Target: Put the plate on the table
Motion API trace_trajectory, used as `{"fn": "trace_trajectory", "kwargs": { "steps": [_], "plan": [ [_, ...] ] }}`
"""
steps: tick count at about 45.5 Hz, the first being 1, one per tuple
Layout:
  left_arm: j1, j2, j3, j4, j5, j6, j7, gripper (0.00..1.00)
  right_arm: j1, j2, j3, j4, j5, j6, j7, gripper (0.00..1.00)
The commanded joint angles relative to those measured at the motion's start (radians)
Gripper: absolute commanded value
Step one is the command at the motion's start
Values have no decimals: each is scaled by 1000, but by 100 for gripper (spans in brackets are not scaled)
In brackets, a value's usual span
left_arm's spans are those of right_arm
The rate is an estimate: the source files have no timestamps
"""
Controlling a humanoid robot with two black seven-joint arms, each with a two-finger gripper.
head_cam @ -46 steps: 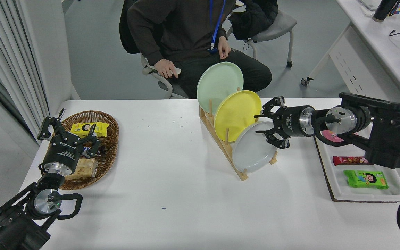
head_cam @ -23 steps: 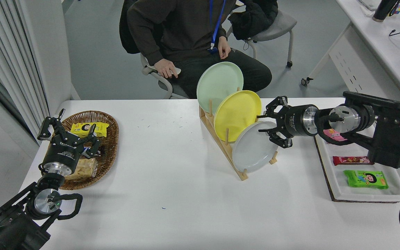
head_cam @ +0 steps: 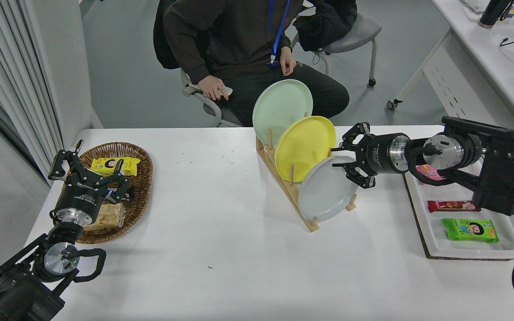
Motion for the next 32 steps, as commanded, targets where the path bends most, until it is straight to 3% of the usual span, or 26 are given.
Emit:
{"fn": "trace_trajectory", "kwargs": {
  "steps": [1, 17, 32],
  "plan": [
    [0, 0, 0, 0, 0, 0, 1, 98, -1, 3, 2, -1, 3, -1, 0, 32],
    [0, 0, 0, 0, 0, 0, -1, 98, -1, 9, 10, -1, 0, 11, 1, 32],
    [0, 0, 0, 0, 0, 0, 1, 98, -1, 12, 10, -9, 2, 8, 0, 22]
  ]
}}
